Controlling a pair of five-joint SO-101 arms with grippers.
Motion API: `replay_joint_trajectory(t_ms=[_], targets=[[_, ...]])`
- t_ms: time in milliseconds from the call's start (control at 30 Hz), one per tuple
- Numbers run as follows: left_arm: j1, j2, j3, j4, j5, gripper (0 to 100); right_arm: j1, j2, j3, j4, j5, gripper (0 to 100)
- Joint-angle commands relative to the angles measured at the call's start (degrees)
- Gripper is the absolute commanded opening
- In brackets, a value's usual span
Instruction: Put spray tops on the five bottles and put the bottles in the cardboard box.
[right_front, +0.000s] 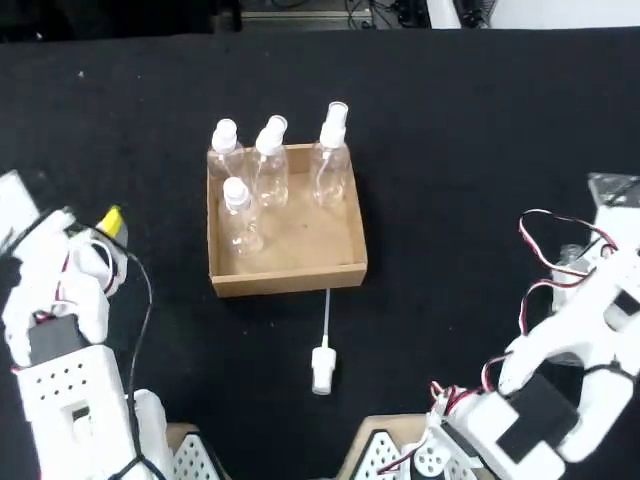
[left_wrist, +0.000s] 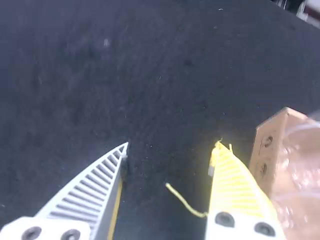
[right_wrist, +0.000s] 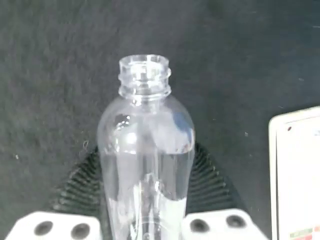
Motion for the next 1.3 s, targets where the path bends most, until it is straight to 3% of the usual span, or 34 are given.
replay_joint_trajectory(t_ms=[0, 100, 267, 500, 600, 733, 833, 1033, 1267], targets=[[6.8, -0.5, -17.8, 13.8, -9.1, 23, 0.9, -5.3, -3.6, -0.6, -2.8, 1.0], [11.4, 0.0, -25.2, 19.2, -13.5, 23, 1.1, -5.5, -3.6, -0.8, -4.4, 1.0], [20.1, 7.7, -41.0, 27.3, -14.3, 23, 1.1, -5.5, -3.6, -1.0, -7.7, 1.0], [40.4, 22.3, -68.1, 42.1, -14.2, 23, 1.1, -5.5, -3.6, -1.1, -9.6, 1.0], [50.9, 28.7, -71.8, 47.8, -14.3, 23, 2.1, -5.3, -3.7, -1.1, -9.6, 1.0], [59.6, 35.0, -67.9, 51.0, -14.3, 23, 4.7, -5.0, -4.9, -1.1, -9.1, 1.0], [62.2, 38.3, -60.0, 46.5, -14.0, 23, 6.8, -5.0, -5.8, -1.1, -9.0, 1.0], [65.5, 37.5, -35.1, 25.9, -12.7, 23, 7.2, -5.0, -5.9, -1.1, -6.1, 1.1], [66.3, 31.2, -13.9, 9.1, 3.5, 24, 7.1, -5.0, -5.8, -1.1, -5.3, 1.1]])
